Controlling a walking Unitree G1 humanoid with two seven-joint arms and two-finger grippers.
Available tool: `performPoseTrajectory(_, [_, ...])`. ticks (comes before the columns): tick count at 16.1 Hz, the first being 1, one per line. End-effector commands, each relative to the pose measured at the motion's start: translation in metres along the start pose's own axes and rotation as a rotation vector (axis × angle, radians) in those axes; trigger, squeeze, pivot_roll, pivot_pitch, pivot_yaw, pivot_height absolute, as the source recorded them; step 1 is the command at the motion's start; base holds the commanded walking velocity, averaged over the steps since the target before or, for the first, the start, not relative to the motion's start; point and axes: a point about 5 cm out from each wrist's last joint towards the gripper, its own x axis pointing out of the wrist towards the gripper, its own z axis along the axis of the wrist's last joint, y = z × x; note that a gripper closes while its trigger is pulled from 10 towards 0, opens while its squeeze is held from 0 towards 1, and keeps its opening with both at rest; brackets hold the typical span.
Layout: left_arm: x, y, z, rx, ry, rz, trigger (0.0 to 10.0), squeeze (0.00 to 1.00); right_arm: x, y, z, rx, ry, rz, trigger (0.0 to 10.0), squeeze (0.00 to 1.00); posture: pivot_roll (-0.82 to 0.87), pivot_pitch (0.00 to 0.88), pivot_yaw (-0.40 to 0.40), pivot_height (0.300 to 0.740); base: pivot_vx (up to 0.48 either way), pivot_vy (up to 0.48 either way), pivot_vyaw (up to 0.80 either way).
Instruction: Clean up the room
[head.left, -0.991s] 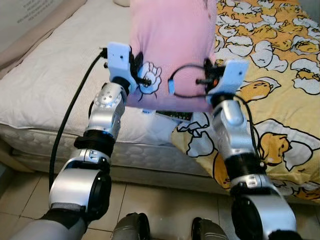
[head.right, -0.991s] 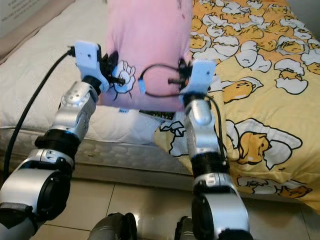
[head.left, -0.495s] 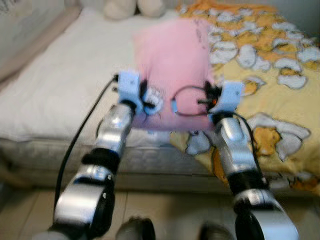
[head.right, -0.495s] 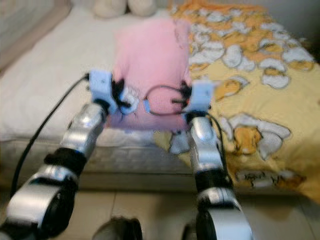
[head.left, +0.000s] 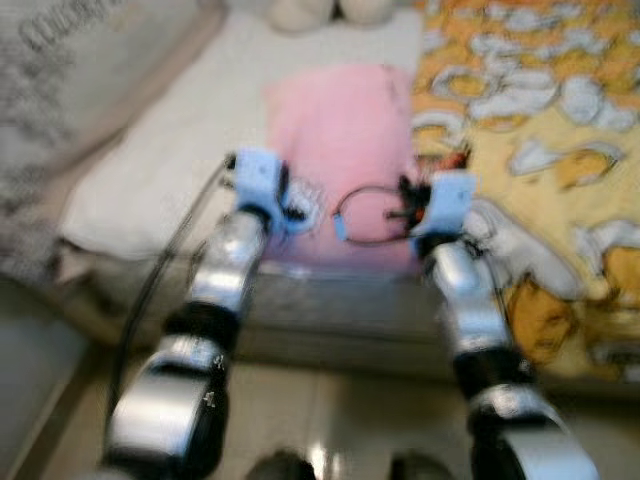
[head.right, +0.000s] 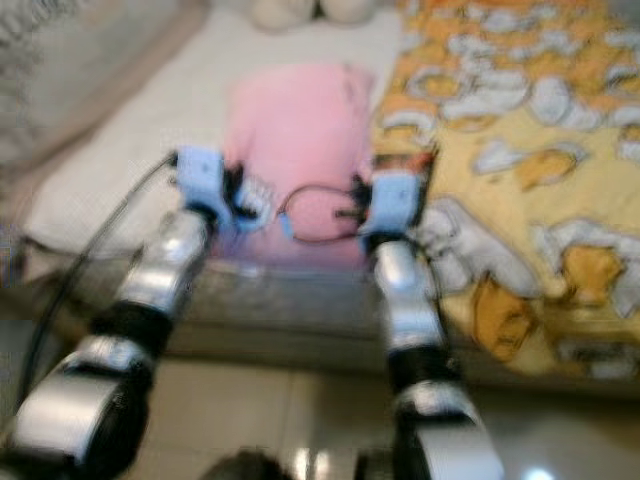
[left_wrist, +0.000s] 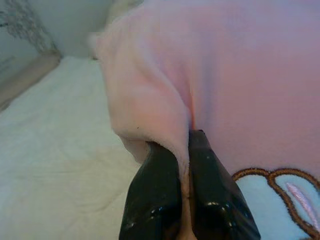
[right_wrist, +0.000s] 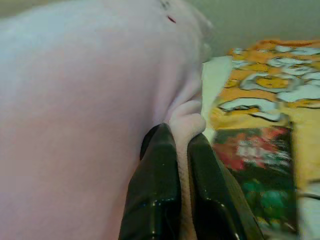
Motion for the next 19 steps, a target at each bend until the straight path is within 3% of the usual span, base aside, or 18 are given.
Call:
performPoseTrajectory(1, [0.0009,0.0103,0.0072,0.020,-0.023,0.033,10.0,0.00,0.0044,0.0058,0.0105,0.010,-0.042,0.009,10.0,0.00,-0.16,0.019,0.089,0.727,0.000,0.480,0.00])
performPoseTrajectory(8, [0.0021,0.0149,0.0051,0.057,0.002,0.059,10.0,0.00,0.0036,0.0081,0.0083,0.000,-0.033,0.028,10.0,0.00,-0.16,0.023,0.080,0.727,0.000,0.480,0.00])
performPoseTrajectory(12, [0.0015,0.0146,0.0033,0.065,0.006,0.072,10.0,0.00,0.0020,0.0098,0.0057,0.000,-0.026,0.034,10.0,0.00,-0.15,0.029,0.080,0.727,0.000,0.000,0.00])
performPoseTrajectory(19, [0.0003,0.0180,-0.0003,0.054,0.022,0.096,10.0,0.00,0.0019,0.0125,0.0043,-0.002,-0.020,0.043,10.0,0.00,-0.15,0.037,0.079,0.727,0.476,0.000,0.00])
